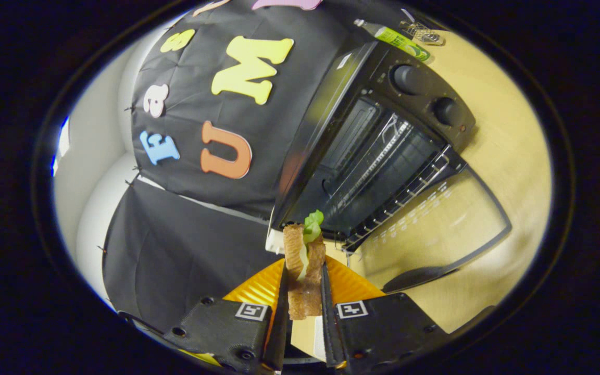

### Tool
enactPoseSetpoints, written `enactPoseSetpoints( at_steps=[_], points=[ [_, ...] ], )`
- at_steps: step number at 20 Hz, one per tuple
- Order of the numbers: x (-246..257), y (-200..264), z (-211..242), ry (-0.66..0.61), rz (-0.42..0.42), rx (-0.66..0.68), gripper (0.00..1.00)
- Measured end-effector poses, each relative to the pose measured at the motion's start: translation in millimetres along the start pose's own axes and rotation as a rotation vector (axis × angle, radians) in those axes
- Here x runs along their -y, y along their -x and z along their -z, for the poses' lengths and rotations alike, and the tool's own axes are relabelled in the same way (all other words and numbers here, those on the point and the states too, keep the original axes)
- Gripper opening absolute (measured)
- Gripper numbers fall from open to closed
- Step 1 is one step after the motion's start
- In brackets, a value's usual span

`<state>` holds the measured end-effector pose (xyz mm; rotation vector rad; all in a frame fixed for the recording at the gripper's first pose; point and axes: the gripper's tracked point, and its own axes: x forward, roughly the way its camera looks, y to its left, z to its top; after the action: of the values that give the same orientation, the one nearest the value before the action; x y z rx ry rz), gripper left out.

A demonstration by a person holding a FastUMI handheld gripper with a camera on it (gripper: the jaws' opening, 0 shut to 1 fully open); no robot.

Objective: Open the toaster oven, put the food inside, and close the toaster oven door.

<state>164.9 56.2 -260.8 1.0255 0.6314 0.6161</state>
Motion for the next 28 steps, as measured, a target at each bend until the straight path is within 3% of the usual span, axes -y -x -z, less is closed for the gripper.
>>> enactPoseSetpoints(
  at_steps=[4,11,23,28],
  points=[
    [26,-13,-46,0.031,0.058,0.158,0.35],
    [47,-50,-83,0.043,0.124,0.251,0.35],
    [59,-85,-100,0.191,0.251,0.386,0.36],
    [78,-78,-107,0.163,0.284,0.428,0.46]
  ],
)
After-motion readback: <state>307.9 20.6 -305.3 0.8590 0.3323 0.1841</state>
